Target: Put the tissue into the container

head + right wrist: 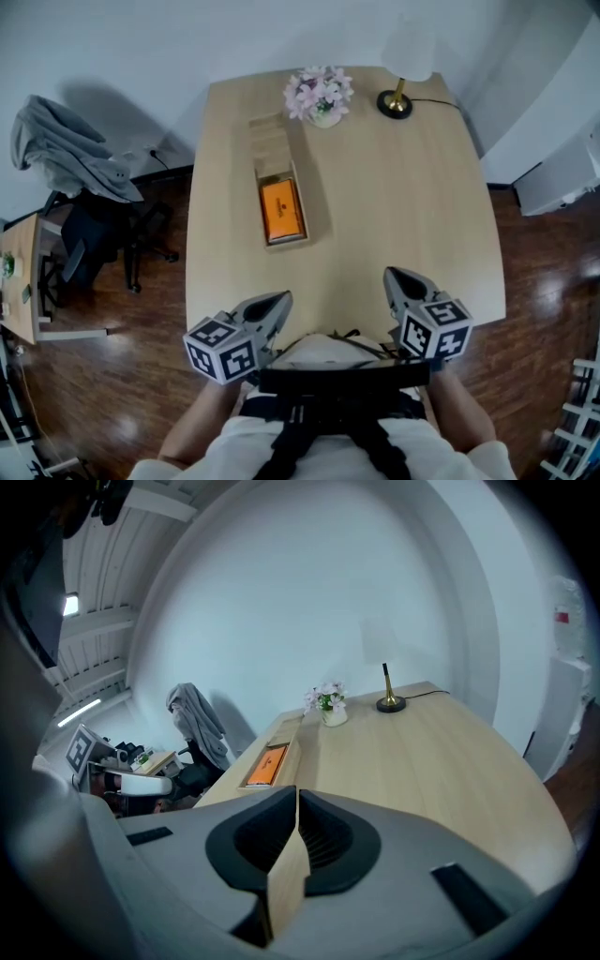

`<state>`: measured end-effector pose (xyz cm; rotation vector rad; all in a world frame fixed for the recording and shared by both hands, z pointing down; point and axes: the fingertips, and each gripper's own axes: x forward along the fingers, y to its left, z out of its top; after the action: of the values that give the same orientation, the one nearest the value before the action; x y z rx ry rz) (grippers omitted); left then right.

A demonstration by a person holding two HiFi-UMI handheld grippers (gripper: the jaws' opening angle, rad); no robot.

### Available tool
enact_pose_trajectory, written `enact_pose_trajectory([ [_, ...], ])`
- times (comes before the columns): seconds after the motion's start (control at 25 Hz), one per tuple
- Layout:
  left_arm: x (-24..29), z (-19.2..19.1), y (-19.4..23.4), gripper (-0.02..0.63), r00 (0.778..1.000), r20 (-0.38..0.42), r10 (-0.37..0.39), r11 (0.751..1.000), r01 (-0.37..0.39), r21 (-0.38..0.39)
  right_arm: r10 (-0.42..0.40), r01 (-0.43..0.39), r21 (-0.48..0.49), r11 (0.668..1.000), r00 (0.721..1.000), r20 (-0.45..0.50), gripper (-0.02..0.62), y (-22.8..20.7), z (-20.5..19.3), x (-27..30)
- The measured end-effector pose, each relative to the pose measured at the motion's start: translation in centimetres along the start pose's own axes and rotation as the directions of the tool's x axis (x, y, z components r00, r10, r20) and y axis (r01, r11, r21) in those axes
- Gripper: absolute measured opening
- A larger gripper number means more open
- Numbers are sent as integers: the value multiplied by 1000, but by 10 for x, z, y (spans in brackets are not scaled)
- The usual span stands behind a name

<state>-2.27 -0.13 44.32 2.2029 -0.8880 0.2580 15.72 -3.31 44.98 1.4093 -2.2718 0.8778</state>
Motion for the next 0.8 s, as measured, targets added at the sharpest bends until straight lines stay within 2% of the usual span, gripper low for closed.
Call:
enact_pose_trajectory([
  [0.28,-5,2,1,0,1000,-6,10,1000,-10,18,19,-19,-17,1000,1000,-9,0,12,-6,-3],
  [0.48,-13,1,7,0,1000,2,21,1000,-21,-16,49,-50,-36,998,999,-17,0,19,-2,2],
  [0.68,-10,0,6,0,1000,-17,23,999,-23,35,75,-77,-44,996,997,-30,0,25,0,9],
  [0.8,-9,0,5,0,999,-32,26,999,-25,40,82,-84,-54,995,996,-35,0,27,1,12],
])
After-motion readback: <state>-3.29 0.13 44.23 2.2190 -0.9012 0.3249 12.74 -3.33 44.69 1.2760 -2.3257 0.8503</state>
